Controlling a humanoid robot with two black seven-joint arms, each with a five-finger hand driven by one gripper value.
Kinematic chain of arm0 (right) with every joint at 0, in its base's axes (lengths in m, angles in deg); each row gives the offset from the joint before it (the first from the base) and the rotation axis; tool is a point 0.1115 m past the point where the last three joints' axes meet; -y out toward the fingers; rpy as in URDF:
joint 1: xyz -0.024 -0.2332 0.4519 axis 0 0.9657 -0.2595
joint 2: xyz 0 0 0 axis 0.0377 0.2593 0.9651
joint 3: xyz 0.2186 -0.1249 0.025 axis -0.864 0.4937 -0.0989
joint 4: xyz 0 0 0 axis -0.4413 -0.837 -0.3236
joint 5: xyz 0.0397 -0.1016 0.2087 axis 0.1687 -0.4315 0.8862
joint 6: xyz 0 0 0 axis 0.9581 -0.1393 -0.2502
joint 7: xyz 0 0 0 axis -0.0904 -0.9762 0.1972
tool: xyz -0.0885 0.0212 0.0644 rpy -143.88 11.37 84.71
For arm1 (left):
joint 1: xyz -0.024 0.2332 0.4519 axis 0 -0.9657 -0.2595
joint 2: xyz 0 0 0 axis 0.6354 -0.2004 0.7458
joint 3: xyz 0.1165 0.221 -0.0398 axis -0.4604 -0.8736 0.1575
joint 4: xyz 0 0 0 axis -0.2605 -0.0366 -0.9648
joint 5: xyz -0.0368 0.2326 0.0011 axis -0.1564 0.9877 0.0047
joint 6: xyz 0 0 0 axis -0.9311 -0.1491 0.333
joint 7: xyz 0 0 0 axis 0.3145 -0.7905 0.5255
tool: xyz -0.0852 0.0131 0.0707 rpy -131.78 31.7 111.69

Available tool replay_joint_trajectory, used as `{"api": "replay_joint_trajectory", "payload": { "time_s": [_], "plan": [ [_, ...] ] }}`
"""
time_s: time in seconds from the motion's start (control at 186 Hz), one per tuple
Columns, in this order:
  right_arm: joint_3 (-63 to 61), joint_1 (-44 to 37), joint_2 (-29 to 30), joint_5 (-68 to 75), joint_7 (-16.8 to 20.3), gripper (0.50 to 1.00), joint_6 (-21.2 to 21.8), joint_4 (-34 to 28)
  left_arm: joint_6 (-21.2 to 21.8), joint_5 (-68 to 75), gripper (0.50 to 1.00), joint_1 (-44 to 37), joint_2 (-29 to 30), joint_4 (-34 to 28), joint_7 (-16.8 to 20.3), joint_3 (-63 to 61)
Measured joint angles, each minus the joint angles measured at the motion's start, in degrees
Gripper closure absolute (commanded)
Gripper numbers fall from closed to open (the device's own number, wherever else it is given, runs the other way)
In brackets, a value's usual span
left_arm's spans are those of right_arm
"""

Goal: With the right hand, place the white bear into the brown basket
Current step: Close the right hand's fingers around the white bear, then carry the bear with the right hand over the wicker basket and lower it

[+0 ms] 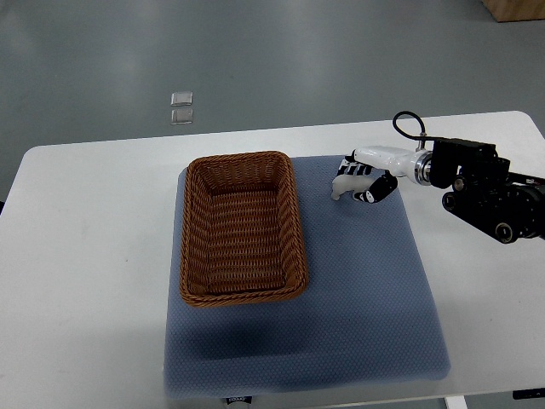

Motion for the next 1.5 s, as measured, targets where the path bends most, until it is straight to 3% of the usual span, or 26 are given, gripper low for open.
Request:
{"api": "replay_joint_trajectory", "payload": {
  "time_s": [0.431,0.857,1.126,1.428,1.498],
  "plan": [
    [-0.08,-1.97,-0.64,0.32,-0.18,1.0,-0.38,-0.5,0.0,0.0,0.5,0.0,0.0,0.0,0.0,0.0],
    [-0.61,-12.68,-0.11,0.78,-1.78,1.0,1.07,-9.39,0.0,0.0,0.5,0.0,0.0,0.0,0.0,0.0],
    [0.74,-13.66,7.64,0.19,-2.94,1.0,4.39,-14.65,0.0,0.0,0.5,-0.01,0.0,0.0,0.0,0.0],
    [7.85,-13.37,9.37,-1.74,-3.62,1.0,7.81,-15.61,0.0,0.0,0.5,-0.01,0.0,0.0,0.0,0.0],
    [9.21,-13.11,9.4,-2.46,-3.62,0.975,7.89,-15.53,0.0,0.0,0.5,-0.01,0.0,0.0,0.0,0.0]
  ]
}}
